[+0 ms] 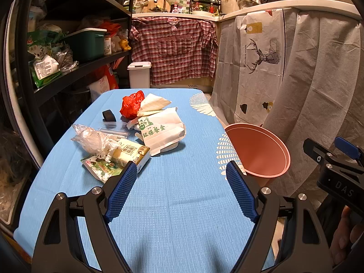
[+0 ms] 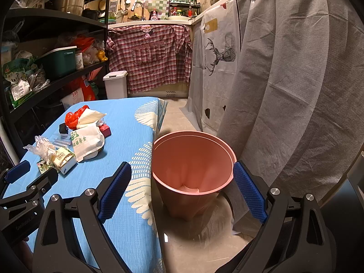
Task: Collect trash
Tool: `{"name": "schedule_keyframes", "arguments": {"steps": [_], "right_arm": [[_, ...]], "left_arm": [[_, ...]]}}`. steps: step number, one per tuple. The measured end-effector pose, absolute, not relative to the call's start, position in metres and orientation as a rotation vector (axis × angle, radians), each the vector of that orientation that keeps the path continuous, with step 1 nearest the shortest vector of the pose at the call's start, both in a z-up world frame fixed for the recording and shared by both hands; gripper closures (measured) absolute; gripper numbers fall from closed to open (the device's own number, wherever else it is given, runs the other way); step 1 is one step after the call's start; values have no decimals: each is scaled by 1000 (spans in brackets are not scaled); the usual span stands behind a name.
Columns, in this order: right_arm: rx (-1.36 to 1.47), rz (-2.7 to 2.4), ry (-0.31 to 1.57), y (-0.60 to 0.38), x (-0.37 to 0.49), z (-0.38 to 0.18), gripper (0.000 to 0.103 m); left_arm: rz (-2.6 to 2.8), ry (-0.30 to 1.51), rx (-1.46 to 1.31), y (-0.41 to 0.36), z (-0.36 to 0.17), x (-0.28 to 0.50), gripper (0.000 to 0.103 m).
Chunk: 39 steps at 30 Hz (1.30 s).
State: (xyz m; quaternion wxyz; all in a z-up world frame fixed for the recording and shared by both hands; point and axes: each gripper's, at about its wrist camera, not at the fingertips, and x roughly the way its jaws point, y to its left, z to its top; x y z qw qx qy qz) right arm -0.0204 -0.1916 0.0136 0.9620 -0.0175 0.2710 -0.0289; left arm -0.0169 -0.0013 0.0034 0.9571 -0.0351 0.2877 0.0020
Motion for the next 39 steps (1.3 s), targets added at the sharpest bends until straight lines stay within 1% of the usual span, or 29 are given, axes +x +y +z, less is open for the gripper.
{"name": "schedule_keyframes", "arguments": {"steps": [7, 9, 11, 14, 16, 17, 18, 20, 24, 28, 31, 39], "right_arm": [[-37, -56, 551, -191, -20, 13, 16], [-33, -41, 547, -190, -20, 14, 17], [-32, -24, 544, -187, -19, 16, 18], [-21, -3, 529, -182, -17, 20, 24], [-13, 22, 525, -177, -12, 22, 28], [-9, 35, 524, -174, -11, 23, 30], [-7, 46, 522, -170, -10, 22, 32], [-5, 74, 519, -163, -4, 24, 34], [-12, 121, 522, -146, 8, 23, 49], [9, 185, 545, -125, 30, 20, 64], [25, 236, 555, -108, 52, 17, 70], [55, 346, 621, -68, 110, -7, 69]], "left_arm": [[6, 584, -77, 0, 5, -17, 26], [9, 585, -78, 2, 5, -17, 30], [19, 585, -84, 6, 5, -16, 32], [42, 591, -95, 15, 2, -12, 39], [60, 595, -112, 23, 0, -9, 40], [69, 596, -117, 27, -1, -8, 42], [80, 597, -122, 31, -1, -6, 47], [107, 603, -139, 41, -3, -2, 51], [177, 600, -165, 63, -5, 6, 53], [248, 580, -181, 81, -4, 12, 58], [302, 552, -178, 93, -1, 14, 58], [405, 521, -194, 123, 0, 29, 58]]}}
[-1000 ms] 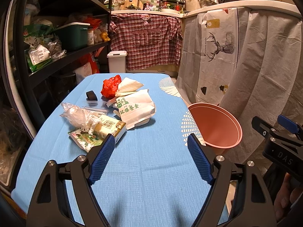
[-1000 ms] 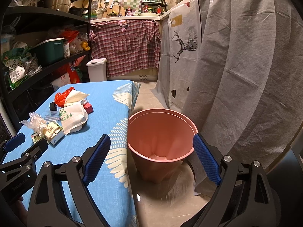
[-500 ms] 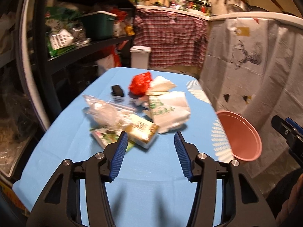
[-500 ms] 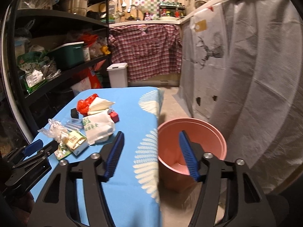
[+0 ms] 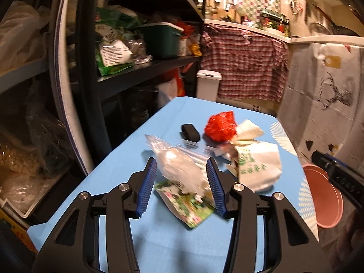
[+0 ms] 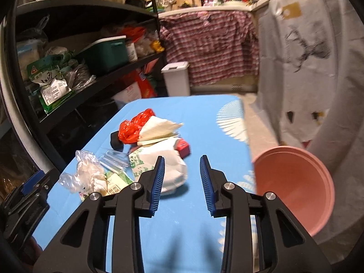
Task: Collect trash
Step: 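Reach the right gripper to the white takeout bag and grasp it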
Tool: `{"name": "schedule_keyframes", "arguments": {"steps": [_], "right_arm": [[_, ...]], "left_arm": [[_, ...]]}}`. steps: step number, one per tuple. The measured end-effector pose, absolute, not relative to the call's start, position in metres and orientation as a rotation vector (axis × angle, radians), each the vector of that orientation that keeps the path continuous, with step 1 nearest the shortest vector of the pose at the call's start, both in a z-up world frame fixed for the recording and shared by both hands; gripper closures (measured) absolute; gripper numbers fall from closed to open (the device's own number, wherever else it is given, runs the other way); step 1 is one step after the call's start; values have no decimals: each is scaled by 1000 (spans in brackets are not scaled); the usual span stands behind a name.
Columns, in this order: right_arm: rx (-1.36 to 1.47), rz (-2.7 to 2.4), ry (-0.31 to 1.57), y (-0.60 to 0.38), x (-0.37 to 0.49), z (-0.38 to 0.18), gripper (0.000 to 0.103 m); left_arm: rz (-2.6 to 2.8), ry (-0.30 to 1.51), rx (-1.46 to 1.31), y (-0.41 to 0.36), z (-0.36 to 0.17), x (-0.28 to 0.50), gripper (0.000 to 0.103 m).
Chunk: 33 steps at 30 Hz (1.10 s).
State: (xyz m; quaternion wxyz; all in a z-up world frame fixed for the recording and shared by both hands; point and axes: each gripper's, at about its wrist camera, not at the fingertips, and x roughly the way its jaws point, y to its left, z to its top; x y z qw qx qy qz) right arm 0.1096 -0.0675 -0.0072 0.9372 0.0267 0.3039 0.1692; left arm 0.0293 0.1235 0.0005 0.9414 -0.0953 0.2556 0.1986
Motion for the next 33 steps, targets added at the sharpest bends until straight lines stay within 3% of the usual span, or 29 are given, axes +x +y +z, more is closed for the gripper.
{"name": "schedule_keyframes", "arguments": {"steps": [12, 16, 18, 21, 25, 30, 33], "right_arm": [[91, 407, 777, -47, 159, -57, 62], [90, 419, 808, -44, 165, -67, 60], [91, 426, 817, -45, 166, -70, 60], [93, 435, 823, -43, 167, -72, 60], [91, 438, 817, -43, 168, -71, 63], [104, 429, 811, -47, 165, -66, 80], [106, 395, 789, -51, 164, -63, 77]], "left_arm": [[417, 632, -259, 144, -30, 56, 58], [391, 647, -262, 142, -36, 61, 74], [384, 652, -256, 140, -38, 62, 90], [378, 663, -250, 138, -39, 64, 98], [386, 652, -236, 138, -36, 62, 101], [389, 649, -234, 138, -32, 58, 102], [387, 646, -242, 140, -29, 54, 102]]}}
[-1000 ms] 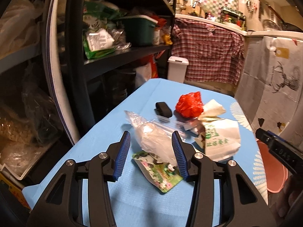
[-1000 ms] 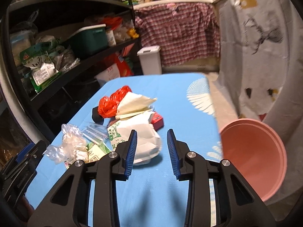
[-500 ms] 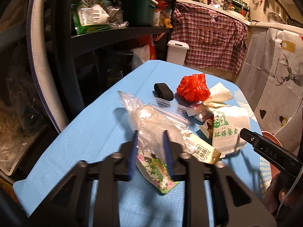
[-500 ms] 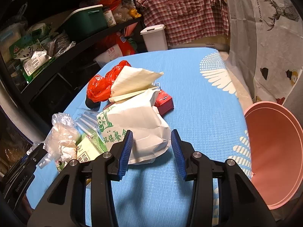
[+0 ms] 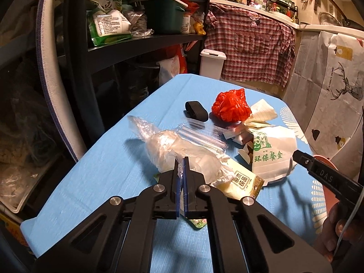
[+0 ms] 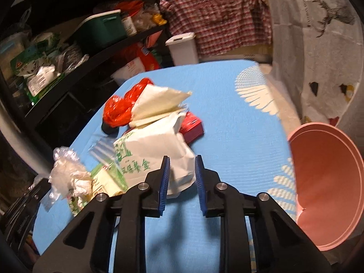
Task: Collect trash
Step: 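Reach the right gripper to the white takeout bag and grasp it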
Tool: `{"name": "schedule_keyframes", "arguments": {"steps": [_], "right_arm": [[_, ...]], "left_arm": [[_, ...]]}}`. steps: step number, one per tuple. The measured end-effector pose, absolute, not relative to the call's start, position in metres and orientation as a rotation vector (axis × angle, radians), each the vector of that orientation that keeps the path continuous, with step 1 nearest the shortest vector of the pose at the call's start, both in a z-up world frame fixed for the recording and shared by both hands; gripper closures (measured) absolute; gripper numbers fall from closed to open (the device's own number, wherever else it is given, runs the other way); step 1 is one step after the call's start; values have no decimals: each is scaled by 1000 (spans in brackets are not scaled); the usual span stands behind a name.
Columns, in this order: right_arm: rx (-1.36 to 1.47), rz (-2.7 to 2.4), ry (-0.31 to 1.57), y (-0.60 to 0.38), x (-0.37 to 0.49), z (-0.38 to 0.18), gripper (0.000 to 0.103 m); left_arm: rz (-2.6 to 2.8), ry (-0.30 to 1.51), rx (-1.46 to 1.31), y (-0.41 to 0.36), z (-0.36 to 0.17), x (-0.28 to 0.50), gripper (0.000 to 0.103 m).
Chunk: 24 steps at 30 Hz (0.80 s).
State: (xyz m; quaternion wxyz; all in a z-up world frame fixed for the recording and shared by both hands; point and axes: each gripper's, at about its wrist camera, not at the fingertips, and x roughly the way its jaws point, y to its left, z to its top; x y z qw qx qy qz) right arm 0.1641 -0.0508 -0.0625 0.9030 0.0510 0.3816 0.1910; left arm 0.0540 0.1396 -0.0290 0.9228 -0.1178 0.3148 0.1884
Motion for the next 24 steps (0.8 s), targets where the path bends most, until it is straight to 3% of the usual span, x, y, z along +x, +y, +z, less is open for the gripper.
{"name": "schedule_keyframes", "arguments": {"steps": [3, 6, 8, 15, 18, 20, 22, 24], "right_arm": [[115, 382, 817, -54, 171, -68, 43], [137, 411, 872, -53, 179, -79, 43], [151, 433, 881, -52, 181, -81, 46], [157, 482, 876, -48, 178, -78, 84], [175, 477, 868, -53, 175, -73, 85], [170, 466, 839, -54, 173, -66, 78], [171, 462, 821, -55, 176, -62, 42], [180, 480, 831, -56, 186, -64, 39]], "left_arm": [[383, 649, -243, 140, -29, 53, 102], [381, 650, -244, 141, -29, 53, 102], [381, 646, -241, 141, -29, 52, 102], [381, 633, -237, 140, -25, 49, 102], [381, 625, -234, 138, -22, 46, 102], [382, 621, -236, 138, -20, 44, 102], [381, 621, -238, 138, -19, 43, 102], [378, 620, -237, 137, -17, 42, 102]]}}
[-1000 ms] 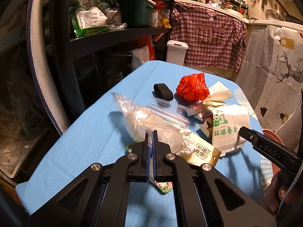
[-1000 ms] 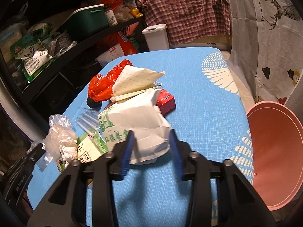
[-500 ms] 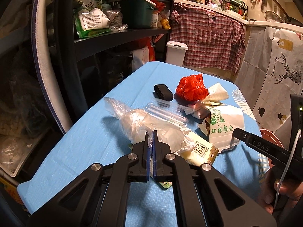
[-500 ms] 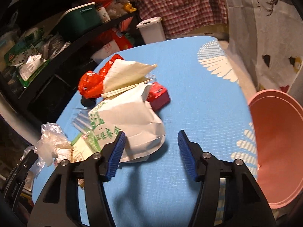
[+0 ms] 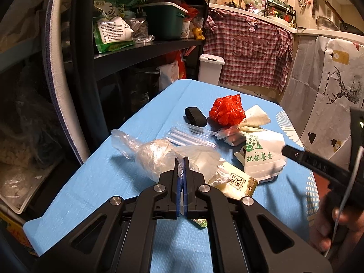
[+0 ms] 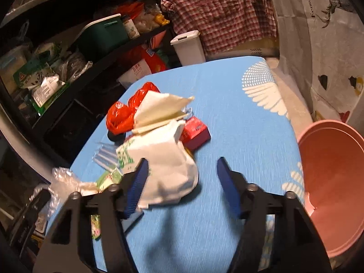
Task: Collect trash
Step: 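Reach the right gripper to the white takeout bag and grasp it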
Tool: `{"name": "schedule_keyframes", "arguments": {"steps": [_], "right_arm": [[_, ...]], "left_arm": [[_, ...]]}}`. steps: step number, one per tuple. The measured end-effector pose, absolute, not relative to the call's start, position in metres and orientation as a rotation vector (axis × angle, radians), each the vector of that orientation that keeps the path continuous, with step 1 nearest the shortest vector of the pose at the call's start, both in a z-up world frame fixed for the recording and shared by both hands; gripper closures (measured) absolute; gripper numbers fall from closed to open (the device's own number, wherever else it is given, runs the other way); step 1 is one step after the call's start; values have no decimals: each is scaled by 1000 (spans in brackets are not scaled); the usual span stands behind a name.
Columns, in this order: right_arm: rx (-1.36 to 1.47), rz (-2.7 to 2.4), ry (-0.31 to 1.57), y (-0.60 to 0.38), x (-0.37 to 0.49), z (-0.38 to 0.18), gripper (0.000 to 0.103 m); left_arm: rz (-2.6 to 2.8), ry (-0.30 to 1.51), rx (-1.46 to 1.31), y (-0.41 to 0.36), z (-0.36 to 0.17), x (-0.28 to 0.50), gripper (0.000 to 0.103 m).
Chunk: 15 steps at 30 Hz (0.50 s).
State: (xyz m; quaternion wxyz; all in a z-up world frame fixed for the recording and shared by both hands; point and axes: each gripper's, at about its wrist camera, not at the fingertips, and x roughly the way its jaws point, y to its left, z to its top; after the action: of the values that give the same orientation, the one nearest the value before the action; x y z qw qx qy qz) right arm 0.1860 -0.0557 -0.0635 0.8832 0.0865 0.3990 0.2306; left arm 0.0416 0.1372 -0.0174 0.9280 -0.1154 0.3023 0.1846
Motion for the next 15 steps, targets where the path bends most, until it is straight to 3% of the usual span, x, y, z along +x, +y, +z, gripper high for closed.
{"name": "schedule_keyframes", "arguments": {"steps": [8, 11, 13, 15], "right_arm": [[205, 599, 930, -45, 214, -83, 40], [215, 640, 934, -43, 213, -82, 53], [210, 666, 927, -43, 209, -79, 69], [206, 698, 912, -42, 203, -73, 79]], "left_arm": [[383, 613, -237, 140, -15, 41, 102], [383, 611, -239, 141, -15, 41, 102], [384, 610, -243, 141, -14, 41, 102], [382, 605, -242, 140, -13, 41, 102]]}}
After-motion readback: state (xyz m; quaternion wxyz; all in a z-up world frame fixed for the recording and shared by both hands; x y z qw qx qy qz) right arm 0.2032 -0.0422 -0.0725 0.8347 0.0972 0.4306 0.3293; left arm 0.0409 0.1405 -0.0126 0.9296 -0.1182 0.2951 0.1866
